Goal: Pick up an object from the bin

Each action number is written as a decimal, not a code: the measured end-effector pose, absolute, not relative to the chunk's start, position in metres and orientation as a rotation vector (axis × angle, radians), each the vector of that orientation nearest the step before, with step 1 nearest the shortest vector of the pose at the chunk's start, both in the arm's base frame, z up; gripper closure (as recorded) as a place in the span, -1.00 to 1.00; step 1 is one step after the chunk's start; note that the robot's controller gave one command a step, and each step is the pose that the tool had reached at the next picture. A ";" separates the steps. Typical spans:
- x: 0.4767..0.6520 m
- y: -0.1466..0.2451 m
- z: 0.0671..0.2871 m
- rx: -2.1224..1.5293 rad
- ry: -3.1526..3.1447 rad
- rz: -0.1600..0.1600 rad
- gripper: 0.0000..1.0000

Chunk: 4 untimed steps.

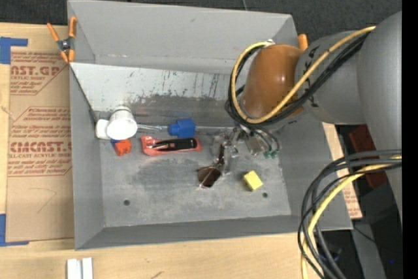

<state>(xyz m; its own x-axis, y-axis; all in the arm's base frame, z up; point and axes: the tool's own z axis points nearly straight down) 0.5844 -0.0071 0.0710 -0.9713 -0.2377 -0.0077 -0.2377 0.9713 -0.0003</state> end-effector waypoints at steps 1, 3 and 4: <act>0.584 -0.007 0.070 -0.376 3.113 0.001 -1.00; 0.584 -0.007 0.070 -0.376 3.113 0.000 1.00; 0.578 -0.001 0.108 -0.378 3.122 0.002 1.00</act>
Offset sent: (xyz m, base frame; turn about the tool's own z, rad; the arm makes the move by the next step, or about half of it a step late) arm 0.0000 0.0000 0.0000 0.0000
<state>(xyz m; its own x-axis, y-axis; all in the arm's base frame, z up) 0.5785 -0.0009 0.1081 -0.9711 -0.2388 0.0026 -0.2388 0.9711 0.0016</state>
